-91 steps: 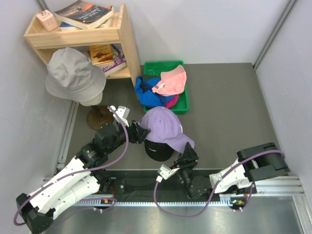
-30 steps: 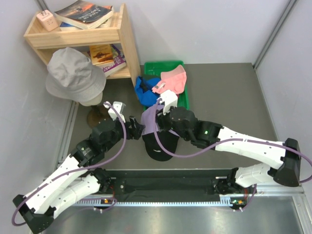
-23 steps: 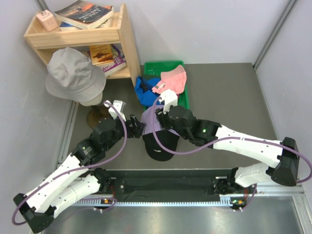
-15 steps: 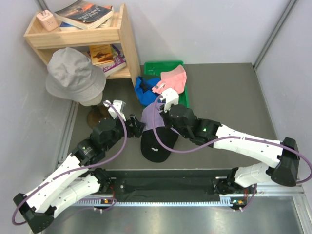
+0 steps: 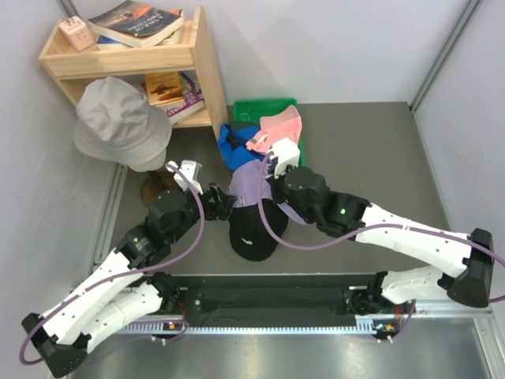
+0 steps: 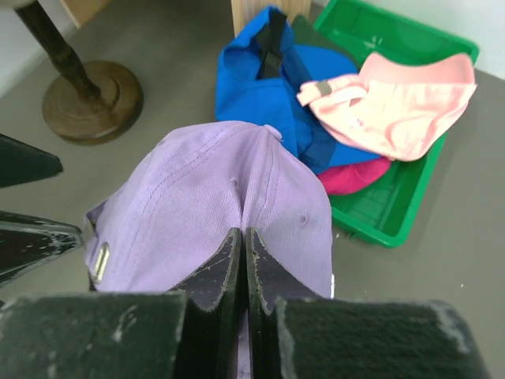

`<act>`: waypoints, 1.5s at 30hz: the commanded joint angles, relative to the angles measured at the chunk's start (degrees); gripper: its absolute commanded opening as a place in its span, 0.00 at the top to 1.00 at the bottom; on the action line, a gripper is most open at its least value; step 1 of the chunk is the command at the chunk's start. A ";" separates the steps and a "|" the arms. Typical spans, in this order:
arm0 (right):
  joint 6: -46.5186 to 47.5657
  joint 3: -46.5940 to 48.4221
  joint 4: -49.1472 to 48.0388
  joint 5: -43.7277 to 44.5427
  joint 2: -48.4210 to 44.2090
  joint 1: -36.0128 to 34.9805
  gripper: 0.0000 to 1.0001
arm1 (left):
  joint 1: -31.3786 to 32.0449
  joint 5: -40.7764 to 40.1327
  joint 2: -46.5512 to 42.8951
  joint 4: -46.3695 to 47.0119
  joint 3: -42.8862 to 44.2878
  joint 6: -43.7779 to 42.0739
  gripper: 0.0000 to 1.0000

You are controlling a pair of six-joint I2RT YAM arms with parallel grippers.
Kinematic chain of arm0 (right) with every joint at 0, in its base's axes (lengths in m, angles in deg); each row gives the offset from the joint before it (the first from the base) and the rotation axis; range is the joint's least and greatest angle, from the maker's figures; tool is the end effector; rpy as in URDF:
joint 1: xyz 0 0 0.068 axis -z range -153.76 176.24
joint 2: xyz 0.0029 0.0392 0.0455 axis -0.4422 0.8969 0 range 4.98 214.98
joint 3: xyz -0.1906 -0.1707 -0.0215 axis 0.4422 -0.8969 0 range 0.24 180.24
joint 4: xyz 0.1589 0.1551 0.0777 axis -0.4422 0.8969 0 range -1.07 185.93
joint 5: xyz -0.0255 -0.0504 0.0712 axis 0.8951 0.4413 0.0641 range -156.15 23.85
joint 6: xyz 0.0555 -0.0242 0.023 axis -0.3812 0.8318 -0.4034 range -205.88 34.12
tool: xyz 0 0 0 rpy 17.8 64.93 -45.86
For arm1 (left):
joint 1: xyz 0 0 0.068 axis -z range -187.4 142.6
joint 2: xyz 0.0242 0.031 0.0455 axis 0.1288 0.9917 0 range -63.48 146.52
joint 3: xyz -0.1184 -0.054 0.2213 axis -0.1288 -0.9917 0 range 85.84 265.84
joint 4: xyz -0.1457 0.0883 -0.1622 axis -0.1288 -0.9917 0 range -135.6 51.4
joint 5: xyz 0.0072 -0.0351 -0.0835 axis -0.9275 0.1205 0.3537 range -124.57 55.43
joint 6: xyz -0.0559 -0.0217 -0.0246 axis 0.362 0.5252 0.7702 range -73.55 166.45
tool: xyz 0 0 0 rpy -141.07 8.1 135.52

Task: Stack the hats

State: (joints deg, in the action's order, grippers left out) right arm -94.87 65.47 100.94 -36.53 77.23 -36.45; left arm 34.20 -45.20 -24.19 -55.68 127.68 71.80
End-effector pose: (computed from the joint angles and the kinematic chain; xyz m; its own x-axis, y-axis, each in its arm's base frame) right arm 0.1500 0.2360 0.3437 -0.2349 -0.1589 -0.9590 -0.5278 0.8493 -0.0114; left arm 0.1275 -0.1007 0.3086 -0.3918 -0.2148 -0.8946 0.3888 0.8426 -0.3726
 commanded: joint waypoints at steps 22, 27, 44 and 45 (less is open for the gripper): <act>12.77 -11.44 -10.95 16.42 -12.31 -16.13 1.00 | -0.21 -2.02 -0.18 4.51 2.72 -0.56 0.19; 13.39 -13.64 -11.57 17.83 -11.96 -18.16 1.00 | -0.12 -1.32 0.09 5.22 2.80 -0.12 0.18; 11.28 -15.93 -11.13 20.21 -10.20 -20.27 1.00 | -0.12 10.37 8.35 14.18 5.17 1.73 0.22; 11.28 -15.93 -11.13 20.21 -10.11 -20.19 1.00 | -0.12 12.37 8.52 14.44 5.26 1.81 0.23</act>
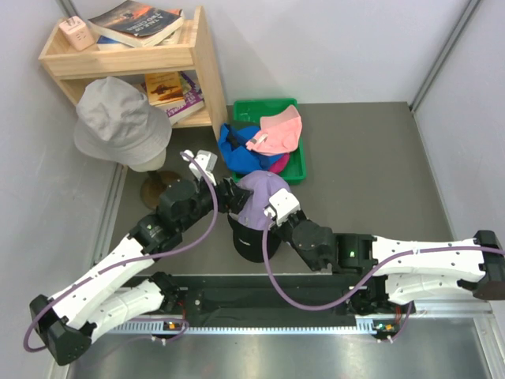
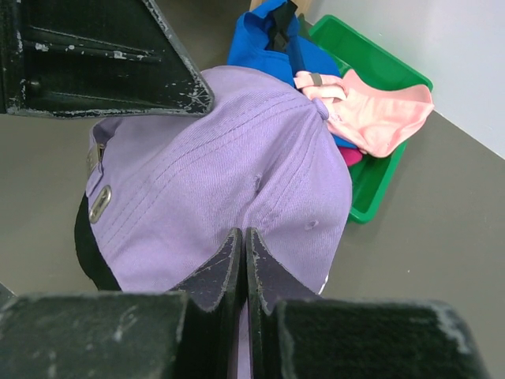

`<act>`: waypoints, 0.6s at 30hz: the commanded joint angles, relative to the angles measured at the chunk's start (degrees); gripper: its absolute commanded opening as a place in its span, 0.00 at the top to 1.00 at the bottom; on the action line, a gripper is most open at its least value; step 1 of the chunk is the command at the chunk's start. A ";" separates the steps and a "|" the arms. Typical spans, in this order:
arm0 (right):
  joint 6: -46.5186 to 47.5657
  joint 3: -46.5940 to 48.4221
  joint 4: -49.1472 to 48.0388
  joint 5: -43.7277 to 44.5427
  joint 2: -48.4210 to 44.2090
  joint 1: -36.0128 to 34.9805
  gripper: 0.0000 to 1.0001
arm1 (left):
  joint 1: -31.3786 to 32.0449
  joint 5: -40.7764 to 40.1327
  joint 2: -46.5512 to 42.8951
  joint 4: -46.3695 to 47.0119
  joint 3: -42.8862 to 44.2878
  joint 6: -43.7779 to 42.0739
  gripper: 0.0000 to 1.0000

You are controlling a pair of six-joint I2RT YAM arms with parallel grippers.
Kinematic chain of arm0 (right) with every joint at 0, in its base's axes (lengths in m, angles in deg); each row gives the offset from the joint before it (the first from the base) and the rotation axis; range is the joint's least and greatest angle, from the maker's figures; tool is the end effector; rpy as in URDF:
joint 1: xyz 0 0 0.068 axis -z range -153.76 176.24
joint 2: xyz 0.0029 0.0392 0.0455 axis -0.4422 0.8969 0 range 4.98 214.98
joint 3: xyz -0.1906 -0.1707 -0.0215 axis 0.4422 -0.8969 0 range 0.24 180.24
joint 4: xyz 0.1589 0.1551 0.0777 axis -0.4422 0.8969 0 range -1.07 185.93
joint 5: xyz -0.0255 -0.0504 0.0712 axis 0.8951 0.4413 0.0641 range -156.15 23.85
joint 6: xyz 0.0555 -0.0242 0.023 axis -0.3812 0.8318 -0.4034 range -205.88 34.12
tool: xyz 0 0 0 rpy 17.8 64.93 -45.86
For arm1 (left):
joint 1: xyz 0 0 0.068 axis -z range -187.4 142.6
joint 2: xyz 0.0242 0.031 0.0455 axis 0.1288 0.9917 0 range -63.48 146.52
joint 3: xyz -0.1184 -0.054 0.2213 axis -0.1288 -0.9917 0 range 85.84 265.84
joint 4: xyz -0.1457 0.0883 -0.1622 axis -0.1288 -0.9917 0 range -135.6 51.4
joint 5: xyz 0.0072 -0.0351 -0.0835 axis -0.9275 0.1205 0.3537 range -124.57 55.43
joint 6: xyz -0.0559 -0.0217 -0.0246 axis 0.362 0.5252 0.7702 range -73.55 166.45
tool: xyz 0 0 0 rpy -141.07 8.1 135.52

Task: Stack the hats

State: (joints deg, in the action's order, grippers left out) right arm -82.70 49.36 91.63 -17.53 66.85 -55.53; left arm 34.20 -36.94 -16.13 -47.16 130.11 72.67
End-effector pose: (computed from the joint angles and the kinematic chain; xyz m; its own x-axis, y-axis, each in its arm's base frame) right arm 0.0707 0.2237 0.3137 -0.0075 -0.3081 -0.9513 -0.5520 0.7946 -0.2530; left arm 0.1465 -0.1273 0.3184 -0.4151 -0.2217 -0.8824 0.5014 0.7536 -0.4252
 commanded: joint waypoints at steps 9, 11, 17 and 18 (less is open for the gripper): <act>-0.90 0.18 -1.47 1.56 0.97 -1.19 1.00 | -0.03 5.89 1.51 7.77 2.66 1.91 0.25; -0.98 0.36 -1.64 1.56 1.15 -1.19 1.00 | -0.03 6.41 2.21 7.59 2.92 1.91 0.25; -0.81 0.53 -1.65 1.56 1.50 -1.37 1.00 | 0.06 8.00 5.20 7.41 3.98 1.47 0.33; -0.81 0.53 -1.73 1.48 1.42 -1.37 1.00 | 0.06 8.00 5.38 7.24 4.07 1.38 0.35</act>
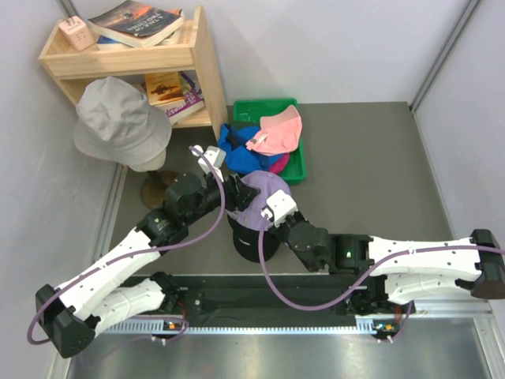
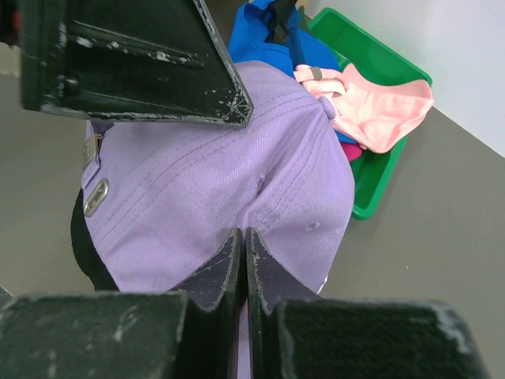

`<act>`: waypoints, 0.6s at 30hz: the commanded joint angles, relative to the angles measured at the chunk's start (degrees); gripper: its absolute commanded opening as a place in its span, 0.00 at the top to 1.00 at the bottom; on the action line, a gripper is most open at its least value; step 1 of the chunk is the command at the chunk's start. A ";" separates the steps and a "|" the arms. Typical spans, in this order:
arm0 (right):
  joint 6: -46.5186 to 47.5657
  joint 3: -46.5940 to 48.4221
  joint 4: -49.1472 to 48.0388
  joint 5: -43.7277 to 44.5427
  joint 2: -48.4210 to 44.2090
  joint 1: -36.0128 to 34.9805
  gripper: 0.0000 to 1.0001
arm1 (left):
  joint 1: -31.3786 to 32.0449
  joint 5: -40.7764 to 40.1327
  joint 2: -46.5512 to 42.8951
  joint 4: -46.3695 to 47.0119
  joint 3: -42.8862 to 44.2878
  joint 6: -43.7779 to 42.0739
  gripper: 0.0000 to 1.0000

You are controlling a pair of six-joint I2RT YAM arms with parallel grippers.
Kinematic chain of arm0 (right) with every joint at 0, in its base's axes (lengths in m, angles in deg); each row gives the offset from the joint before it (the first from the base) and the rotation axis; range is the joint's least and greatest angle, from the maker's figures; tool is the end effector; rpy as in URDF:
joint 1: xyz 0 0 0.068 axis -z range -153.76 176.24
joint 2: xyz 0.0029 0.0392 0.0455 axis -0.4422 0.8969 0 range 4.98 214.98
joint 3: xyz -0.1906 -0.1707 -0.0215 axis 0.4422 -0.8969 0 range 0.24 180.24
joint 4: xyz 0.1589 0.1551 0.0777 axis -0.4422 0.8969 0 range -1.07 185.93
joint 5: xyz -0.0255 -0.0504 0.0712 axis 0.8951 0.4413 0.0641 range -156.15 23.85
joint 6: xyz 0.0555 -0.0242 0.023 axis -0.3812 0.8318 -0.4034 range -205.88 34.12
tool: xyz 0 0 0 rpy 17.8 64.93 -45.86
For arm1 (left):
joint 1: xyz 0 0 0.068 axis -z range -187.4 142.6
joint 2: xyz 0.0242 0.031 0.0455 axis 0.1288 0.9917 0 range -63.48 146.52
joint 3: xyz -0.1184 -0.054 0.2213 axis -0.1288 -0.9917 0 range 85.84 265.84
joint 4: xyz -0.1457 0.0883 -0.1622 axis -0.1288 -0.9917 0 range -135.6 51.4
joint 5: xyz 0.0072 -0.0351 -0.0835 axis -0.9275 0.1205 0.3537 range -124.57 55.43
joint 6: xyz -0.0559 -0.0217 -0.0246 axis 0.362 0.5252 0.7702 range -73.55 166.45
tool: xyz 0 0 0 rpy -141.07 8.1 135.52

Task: Stack the hats

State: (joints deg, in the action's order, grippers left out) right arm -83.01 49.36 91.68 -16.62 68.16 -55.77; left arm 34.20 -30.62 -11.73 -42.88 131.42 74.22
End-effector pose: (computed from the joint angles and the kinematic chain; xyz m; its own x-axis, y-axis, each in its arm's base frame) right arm 0.0708 0.2278 0.3089 -0.0130 -0.3265 -0.9451 -0.5429 0.7961 -0.2676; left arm 0.1556 -0.1429 0.3214 -0.4522 -0.2200 -0.8644 0.5678 0.6764 -0.4692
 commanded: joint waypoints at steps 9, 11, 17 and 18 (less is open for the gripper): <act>-0.15 0.62 -1.78 1.00 0.63 -1.48 1.00 | 0.41 2.29 2.48 2.69 3.90 -0.96 0.51; -0.06 0.71 -1.95 1.17 0.81 -1.65 1.00 | 0.49 2.56 3.01 2.52 4.07 -1.22 0.54; 0.20 1.06 -1.86 2.05 1.07 -1.92 1.00 | 0.76 3.09 3.71 1.90 4.25 -2.02 0.72; 0.20 0.98 -1.86 2.14 0.98 -1.92 1.00 | 0.67 3.09 3.80 1.81 4.25 -2.02 0.78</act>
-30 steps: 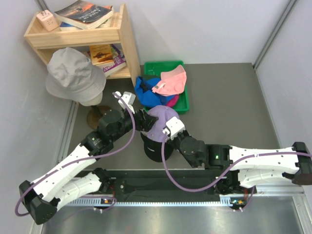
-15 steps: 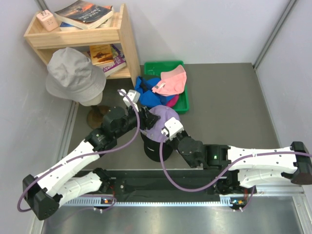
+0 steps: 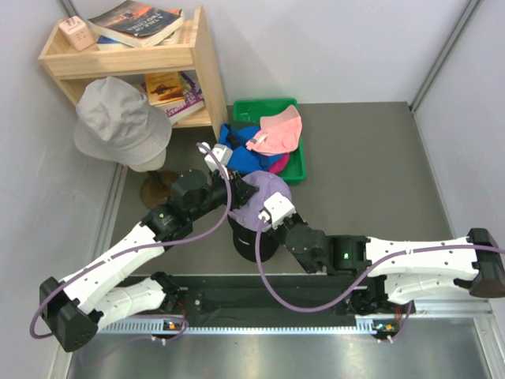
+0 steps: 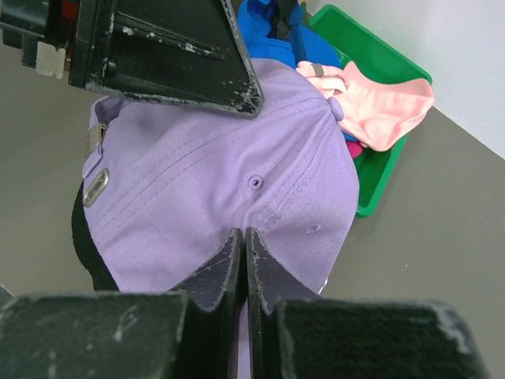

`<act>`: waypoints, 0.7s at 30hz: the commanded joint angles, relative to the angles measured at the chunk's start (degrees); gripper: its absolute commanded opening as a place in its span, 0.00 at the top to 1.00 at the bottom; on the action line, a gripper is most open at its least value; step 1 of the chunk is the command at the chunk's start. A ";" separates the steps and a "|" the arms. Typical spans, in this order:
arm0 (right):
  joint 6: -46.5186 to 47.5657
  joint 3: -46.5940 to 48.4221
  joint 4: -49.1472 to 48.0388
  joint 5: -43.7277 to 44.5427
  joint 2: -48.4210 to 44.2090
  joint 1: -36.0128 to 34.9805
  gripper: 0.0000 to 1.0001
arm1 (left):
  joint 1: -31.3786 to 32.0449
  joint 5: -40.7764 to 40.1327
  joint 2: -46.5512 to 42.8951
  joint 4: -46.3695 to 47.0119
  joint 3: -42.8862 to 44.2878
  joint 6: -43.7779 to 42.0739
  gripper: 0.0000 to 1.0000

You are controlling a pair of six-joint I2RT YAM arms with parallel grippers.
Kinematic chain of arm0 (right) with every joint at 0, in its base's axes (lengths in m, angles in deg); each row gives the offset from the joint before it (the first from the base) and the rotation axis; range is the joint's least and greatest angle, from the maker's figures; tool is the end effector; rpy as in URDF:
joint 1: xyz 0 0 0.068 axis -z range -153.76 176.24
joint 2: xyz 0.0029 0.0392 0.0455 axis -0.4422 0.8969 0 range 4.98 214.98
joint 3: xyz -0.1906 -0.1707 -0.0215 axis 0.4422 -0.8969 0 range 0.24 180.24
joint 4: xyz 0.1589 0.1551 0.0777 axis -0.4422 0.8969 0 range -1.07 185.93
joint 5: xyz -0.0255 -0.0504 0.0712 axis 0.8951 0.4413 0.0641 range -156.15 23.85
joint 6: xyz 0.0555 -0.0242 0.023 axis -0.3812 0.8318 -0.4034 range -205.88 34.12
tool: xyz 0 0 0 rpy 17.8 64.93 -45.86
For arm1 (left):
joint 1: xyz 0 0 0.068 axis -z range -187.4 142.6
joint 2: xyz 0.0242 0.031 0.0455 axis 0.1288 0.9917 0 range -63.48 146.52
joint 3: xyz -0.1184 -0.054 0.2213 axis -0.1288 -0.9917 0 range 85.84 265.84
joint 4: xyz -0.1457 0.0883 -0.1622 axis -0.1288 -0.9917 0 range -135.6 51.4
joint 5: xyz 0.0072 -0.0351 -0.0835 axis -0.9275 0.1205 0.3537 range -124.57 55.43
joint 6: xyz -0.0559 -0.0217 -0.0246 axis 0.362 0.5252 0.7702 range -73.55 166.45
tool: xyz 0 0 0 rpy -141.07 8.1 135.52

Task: Stack the hats

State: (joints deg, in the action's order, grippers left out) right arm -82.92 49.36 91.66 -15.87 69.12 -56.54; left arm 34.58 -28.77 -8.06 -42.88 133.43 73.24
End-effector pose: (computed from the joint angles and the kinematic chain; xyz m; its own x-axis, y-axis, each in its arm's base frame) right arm 0.0685 0.2314 0.3055 -0.0102 -0.3436 -0.9391 -0.5432 0.7904 -0.2833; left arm 0.1631 -0.1537 0.3208 -0.4722 -0.1782 -0.8633 0.5894 0.6644 -0.4596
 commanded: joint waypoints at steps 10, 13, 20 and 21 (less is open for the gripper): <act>0.47 0.80 -1.58 3.68 -0.33 -2.38 1.00 | 0.39 -0.36 -6.27 1.29 1.45 -3.93 1.00; 0.38 0.88 -1.49 3.86 -0.33 -2.38 0.98 | 0.47 1.14 -7.51 -0.20 0.57 -4.11 1.00; -1.20 1.94 2.63 4.30 -1.20 -2.82 0.43 | 0.47 2.29 -8.66 -4.25 -2.68 -5.69 1.00; -1.73 2.20 3.25 4.39 -1.82 -3.00 0.39 | 0.47 1.67 -9.36 -5.73 -2.86 -6.04 1.00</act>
State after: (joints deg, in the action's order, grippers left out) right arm -83.33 49.41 92.42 -13.23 69.19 -58.42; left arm 35.08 -26.65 -15.38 -46.09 131.92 69.20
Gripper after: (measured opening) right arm 0.542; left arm 0.013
